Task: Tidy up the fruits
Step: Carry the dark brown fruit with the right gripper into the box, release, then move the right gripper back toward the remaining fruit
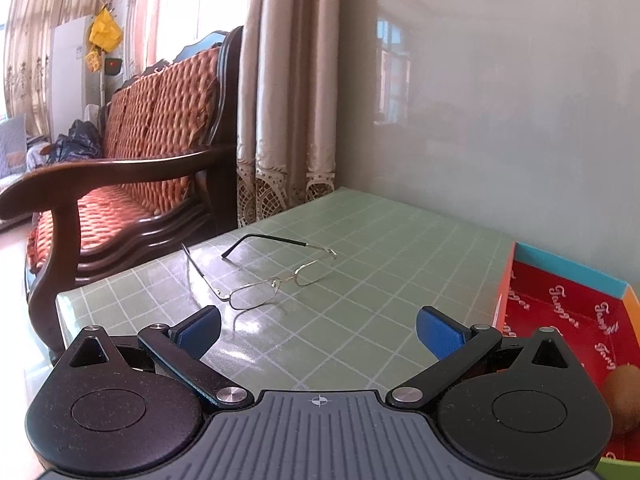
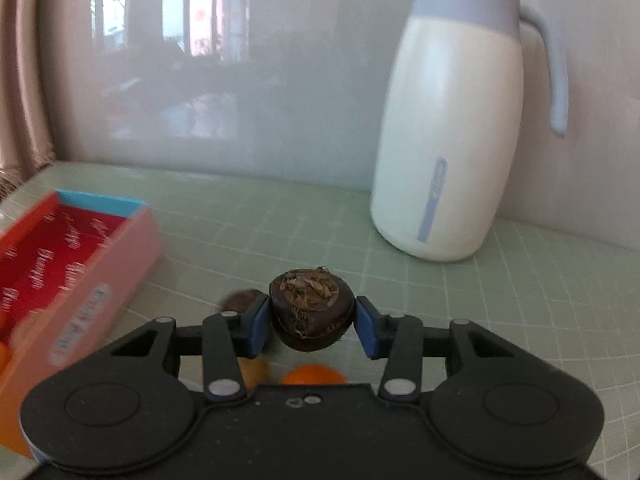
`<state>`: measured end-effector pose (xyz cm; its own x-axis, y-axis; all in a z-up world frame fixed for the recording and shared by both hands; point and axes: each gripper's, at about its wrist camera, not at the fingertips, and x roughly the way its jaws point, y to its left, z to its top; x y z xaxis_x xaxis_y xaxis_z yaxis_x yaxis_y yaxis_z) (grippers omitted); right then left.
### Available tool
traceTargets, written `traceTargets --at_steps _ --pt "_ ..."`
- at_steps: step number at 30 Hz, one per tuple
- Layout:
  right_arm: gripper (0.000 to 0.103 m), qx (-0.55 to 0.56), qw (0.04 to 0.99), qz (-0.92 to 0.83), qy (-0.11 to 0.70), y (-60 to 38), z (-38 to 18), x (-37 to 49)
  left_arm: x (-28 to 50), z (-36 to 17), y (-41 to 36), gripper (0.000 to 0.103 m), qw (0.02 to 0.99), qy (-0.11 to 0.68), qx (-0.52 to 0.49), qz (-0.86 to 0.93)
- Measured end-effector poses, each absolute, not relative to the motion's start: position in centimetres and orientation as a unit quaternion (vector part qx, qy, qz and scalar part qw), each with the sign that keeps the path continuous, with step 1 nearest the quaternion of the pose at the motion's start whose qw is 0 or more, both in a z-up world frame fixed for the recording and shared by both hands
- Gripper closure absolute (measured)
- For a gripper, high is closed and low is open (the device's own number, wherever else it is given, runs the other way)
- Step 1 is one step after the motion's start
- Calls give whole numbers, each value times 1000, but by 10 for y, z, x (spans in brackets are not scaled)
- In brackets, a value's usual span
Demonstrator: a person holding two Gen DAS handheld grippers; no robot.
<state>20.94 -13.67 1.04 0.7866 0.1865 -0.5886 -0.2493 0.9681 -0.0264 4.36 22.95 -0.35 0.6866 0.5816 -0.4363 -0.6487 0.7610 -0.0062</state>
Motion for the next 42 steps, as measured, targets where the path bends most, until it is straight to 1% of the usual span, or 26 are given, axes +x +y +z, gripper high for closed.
traceTargets --at_steps 12,26,28,29,30,35,42 --pt "59 -44 939 211 269 -66 37 159 37 -3 220 0 918 230 -57 317" --pt "59 -65 918 286 268 14 30 140 30 -7 232 0 918 238 -65 312" --pt "56 -74 915 293 268 23 28 138 31 -6 229 0 919 239 -61 308" --pt "47 -81 913 296 268 27 25 137 31 -6 228 0 920 238 -59 306" --pt "43 -85 914 295 265 29 24 136 32 -6 226 0 921 238 -57 304" --pt "43 -65 927 275 248 9 34 137 33 -4 218 0 925 237 -50 294" --pt "40 9 957 179 227 -91 54 148 35 2 201 0 934 226 -54 273"
